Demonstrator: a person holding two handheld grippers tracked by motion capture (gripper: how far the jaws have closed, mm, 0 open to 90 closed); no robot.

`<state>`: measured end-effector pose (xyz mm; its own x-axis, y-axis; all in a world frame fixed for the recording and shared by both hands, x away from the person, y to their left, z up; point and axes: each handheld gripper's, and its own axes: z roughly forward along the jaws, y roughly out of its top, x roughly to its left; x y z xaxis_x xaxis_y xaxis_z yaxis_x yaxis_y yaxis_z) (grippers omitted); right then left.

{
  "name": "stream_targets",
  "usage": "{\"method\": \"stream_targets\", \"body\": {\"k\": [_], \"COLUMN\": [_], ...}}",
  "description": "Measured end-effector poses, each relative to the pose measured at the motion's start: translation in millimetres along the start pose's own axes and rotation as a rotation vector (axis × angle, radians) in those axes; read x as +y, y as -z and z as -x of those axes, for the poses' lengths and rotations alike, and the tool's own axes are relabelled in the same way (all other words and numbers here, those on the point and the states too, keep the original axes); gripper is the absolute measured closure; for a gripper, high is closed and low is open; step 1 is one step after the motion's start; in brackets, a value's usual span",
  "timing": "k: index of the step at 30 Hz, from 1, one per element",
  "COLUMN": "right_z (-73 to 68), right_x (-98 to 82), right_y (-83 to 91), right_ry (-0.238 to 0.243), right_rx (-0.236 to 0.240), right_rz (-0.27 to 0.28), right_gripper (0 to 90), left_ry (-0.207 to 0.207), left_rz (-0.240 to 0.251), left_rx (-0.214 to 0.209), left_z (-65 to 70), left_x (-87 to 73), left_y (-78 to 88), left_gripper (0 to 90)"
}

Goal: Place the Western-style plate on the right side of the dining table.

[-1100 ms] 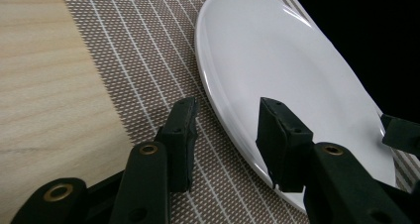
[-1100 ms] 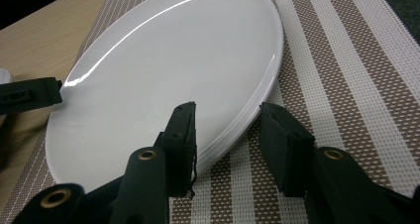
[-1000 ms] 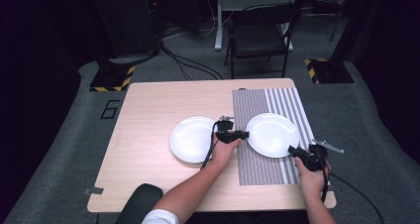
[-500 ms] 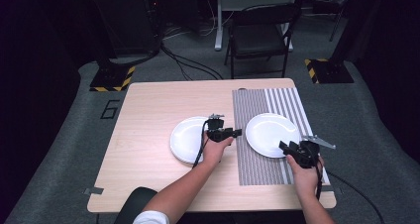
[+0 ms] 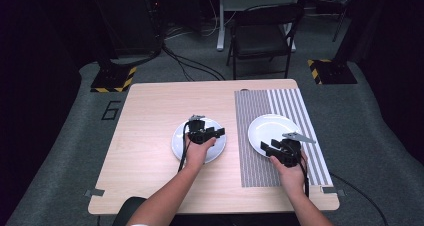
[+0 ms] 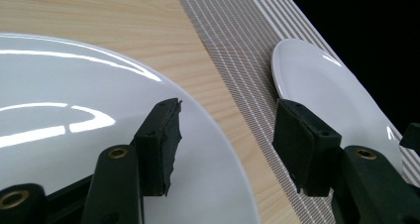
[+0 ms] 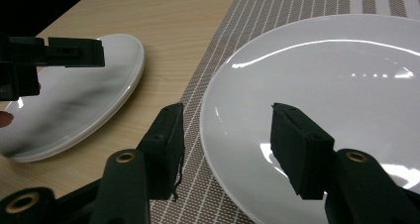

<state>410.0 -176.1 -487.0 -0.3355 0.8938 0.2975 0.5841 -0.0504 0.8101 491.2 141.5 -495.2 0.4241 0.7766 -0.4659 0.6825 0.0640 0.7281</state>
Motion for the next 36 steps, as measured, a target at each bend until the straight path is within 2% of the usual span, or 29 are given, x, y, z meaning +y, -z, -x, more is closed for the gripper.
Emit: {"method": "stream_targets", "body": {"k": [4,16,18,21,25,27,32,35,36], "right_z": [-6.8,-19.3,-20.8,-23.3,-31.1,-34.6,-44.5,-47.3,-49.9], "right_x": [1.6,2.0,2.4,2.7,1.8,0.4,-3.1,-3.9,-4.8], "right_y": [-4.7,-20.5,-23.7,-26.0,-31.7,-35.7,-42.6,-44.1,-45.6], "right_ry": [0.023,0.054,0.073,0.071,0.102,0.115,0.148,0.153,0.16], "right_rx": [0.016,0.054,0.056,0.059,0.074,0.081,0.097,0.105,0.11], "right_rz": [-0.005,-0.036,-0.041,-0.045,-0.061,-0.073,-0.09,-0.094,-0.097], "right_gripper": [46.4,46.1,46.1,46.1,45.9,45.8,45.8,45.8,45.8], "left_ry": [0.008,0.04,0.027,0.017,-0.02,-0.022,0.007,0.027,0.022], "left_rz": [0.029,0.046,0.048,0.052,0.043,0.041,0.054,0.077,0.073], "left_rx": [0.026,0.099,0.107,0.118,0.146,0.158,0.18,0.185,0.189], "left_z": [-10.8,-48.3,-54.4,-57.3,-64.4,-68.6,-82.7,-87.2,-90.0], "left_x": [-1.0,-7.2,-6.9,-7.1,-9.0,-10.5,-15.4,-18.4,-19.7], "left_y": [14.0,52.1,61.1,68.4,81.6,88.5,106.8,111.1,112.3], "left_gripper": [43.2,42.2,42.0,41.8,41.6,41.6,41.8,41.9,41.9]}}
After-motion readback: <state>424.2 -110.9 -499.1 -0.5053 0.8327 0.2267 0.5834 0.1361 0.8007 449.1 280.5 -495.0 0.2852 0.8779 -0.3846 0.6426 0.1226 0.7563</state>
